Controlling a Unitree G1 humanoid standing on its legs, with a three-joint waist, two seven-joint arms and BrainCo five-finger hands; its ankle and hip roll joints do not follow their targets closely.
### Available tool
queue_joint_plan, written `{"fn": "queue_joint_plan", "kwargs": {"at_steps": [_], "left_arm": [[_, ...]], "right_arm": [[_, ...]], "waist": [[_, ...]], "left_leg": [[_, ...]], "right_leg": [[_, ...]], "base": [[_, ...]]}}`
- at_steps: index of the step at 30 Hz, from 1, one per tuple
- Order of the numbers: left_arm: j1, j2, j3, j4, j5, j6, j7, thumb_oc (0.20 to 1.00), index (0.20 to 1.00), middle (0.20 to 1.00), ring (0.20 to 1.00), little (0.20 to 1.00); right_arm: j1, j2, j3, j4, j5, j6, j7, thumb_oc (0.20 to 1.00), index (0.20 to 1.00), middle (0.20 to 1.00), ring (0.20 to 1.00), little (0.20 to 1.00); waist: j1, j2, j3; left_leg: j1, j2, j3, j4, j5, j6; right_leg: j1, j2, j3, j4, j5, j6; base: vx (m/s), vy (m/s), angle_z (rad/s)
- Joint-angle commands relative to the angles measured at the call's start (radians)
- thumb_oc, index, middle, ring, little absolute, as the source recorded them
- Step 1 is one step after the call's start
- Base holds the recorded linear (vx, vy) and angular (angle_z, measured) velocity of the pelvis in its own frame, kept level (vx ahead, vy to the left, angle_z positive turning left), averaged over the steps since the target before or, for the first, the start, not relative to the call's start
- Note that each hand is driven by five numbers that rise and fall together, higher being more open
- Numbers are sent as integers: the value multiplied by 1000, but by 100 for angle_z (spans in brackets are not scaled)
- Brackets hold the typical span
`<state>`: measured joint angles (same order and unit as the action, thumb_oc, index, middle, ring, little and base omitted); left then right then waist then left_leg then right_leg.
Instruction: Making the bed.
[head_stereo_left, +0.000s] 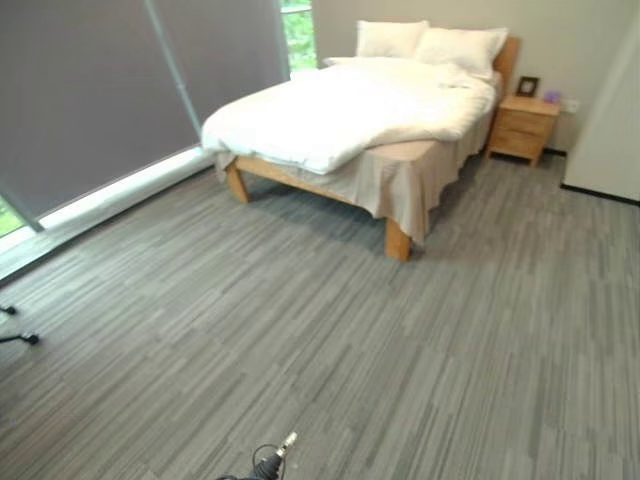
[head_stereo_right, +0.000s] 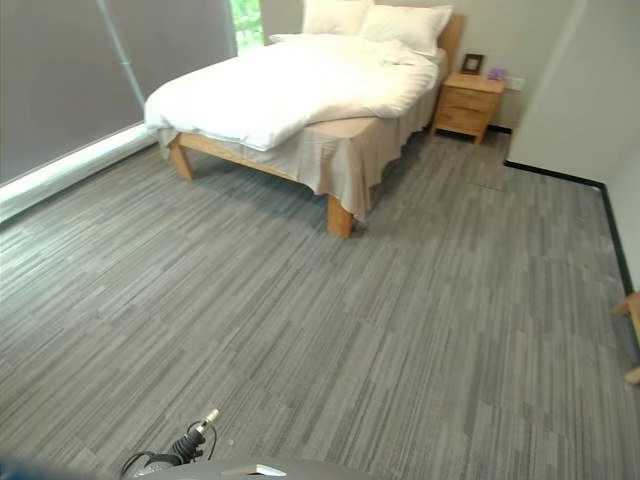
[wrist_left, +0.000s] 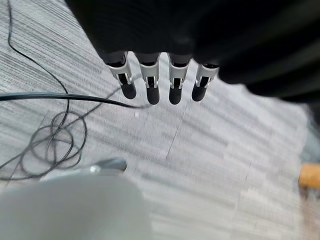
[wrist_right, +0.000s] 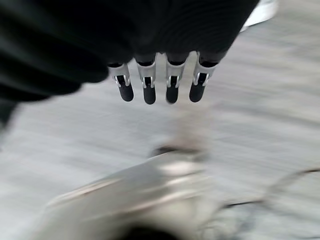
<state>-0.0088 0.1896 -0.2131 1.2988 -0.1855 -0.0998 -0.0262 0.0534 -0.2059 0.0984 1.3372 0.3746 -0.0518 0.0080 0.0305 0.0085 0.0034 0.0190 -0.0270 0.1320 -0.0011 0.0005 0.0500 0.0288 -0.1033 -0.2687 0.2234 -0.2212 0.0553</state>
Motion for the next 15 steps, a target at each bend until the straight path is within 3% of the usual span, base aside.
{"fn": "queue_joint_plan", "kwargs": {"at_steps": [1,10,12,13,15], "left_arm": [[-75,-22,15,52,33,-10,9,1000,1000,1000,1000,1000],[-143,19,-33,-119,-39,-44,38,1000,1000,1000,1000,1000],[-171,50,-45,-219,-58,-44,55,1000,1000,1000,1000,1000],[-192,89,-50,-364,-45,-41,85,1000,1000,1000,1000,1000],[-198,115,-48,-489,-64,-46,110,1000,1000,1000,1000,1000]], "right_arm": [[-100,-13,44,-25,61,-24,8,1000,1000,1000,1000,1000],[-146,-37,109,-191,34,-32,-20,1000,1000,1000,1000,1000],[-174,-64,114,-285,23,-31,-37,1000,1000,1000,1000,1000],[-184,-91,96,-457,14,-35,-76,1000,1000,1000,1000,1000],[-186,-92,61,-550,80,-53,-104,1000,1000,1000,1000,1000]], "waist": [[11,-43,31],[19,-57,14],[14,-54,16],[6,-48,21],[-2,-44,27]], "left_leg": [[53,57,-70,-86,35,-93],[61,55,-74,-86,30,-92],[62,55,-71,-86,30,-92],[60,54,-64,-86,32,-93],[58,54,-57,-86,33,-92]], "right_leg": [[80,-68,-21,-285,267,78],[95,-68,-28,-292,270,84],[93,-69,-23,-292,274,86],[88,-69,-16,-295,280,90],[82,-69,-7,-294,284,92]], "base": [[-13,4,6],[-5,2,1],[-26,16,-2],[-37,29,-5],[-36,34,-11]]}}
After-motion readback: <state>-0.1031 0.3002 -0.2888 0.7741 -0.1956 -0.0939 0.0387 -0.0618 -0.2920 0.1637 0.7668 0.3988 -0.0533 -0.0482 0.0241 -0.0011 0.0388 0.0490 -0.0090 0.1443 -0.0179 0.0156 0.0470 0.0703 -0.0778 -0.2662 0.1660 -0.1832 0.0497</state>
